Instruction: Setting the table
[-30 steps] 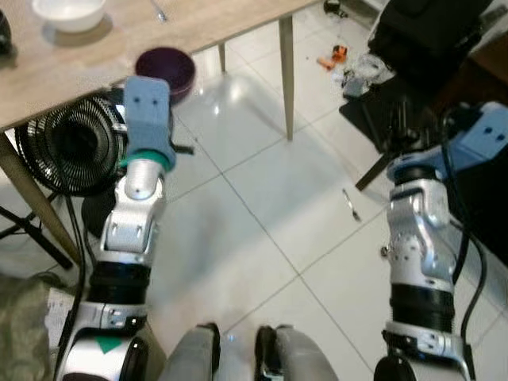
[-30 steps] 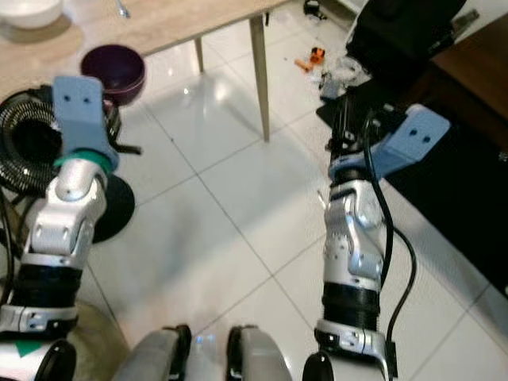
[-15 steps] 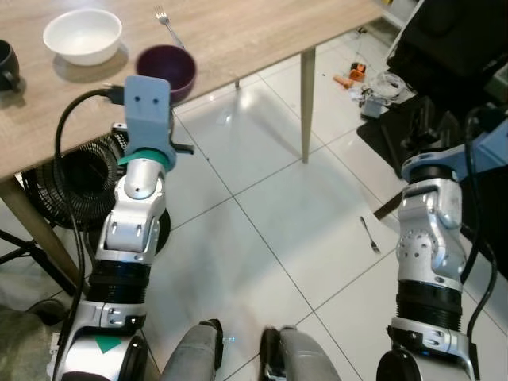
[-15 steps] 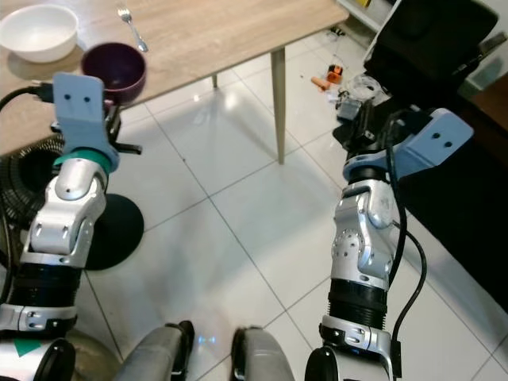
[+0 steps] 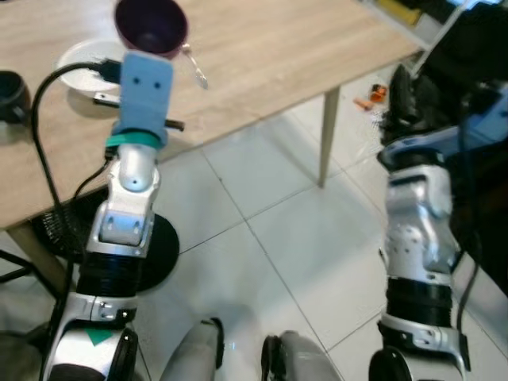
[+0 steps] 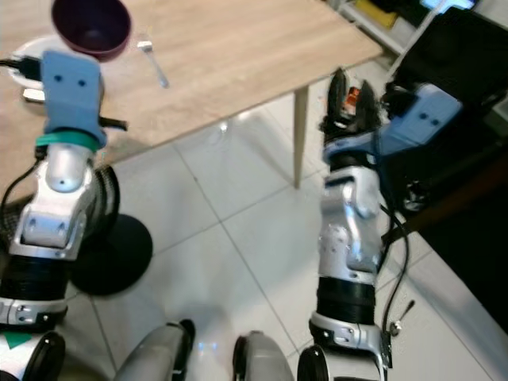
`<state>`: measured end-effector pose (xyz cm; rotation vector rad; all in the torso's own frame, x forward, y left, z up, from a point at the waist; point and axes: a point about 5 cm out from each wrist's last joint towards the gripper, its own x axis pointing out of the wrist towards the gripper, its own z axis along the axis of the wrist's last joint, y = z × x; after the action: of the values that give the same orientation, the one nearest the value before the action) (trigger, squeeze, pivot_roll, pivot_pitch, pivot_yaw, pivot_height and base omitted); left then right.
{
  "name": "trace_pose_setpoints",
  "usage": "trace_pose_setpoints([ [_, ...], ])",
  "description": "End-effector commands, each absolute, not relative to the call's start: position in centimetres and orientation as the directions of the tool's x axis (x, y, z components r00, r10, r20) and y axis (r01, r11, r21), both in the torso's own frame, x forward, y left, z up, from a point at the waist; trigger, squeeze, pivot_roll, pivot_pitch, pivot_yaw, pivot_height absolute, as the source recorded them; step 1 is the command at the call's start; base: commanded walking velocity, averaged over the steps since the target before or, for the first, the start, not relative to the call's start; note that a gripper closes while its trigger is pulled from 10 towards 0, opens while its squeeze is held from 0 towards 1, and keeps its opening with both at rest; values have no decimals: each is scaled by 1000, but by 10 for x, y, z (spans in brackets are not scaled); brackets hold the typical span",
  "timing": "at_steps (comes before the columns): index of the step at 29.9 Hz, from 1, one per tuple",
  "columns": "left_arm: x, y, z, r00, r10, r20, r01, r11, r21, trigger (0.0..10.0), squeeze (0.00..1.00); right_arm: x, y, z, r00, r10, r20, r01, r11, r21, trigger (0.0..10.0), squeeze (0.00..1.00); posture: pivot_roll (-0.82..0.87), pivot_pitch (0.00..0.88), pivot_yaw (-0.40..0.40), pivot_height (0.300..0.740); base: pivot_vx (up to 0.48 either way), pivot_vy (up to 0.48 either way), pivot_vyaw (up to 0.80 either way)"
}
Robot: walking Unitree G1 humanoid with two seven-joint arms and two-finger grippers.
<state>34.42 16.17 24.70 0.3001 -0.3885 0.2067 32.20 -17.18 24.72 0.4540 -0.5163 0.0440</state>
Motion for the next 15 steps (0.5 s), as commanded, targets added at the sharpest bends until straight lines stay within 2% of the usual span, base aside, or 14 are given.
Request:
trace_pose_setpoints([
  [1,345,161,249,902,148,405,-258,938,232,10000,0,324,-176,241,883,-85,462,-128,903,411,10000,0,147,116,33,740,469,0,800],
  [11,345,162,250,892,156,425,-275,932,236,10000,0,324,-176,240,887,-76,455,-133,903,409,10000,0,147,109,32,740,469,0,800],
  [14,346,162,250,893,154,423,-273,933,236,10000,0,325,-176,239,888,-77,453,-132,902,412,10000,0,147,109,32,740,469,0,0],
  [15,346,161,249,896,144,419,-260,937,234,10000,0,326,-177,239,890,-83,449,-131,896,424,10000,0,147,106,33,740,0,0,0],
])
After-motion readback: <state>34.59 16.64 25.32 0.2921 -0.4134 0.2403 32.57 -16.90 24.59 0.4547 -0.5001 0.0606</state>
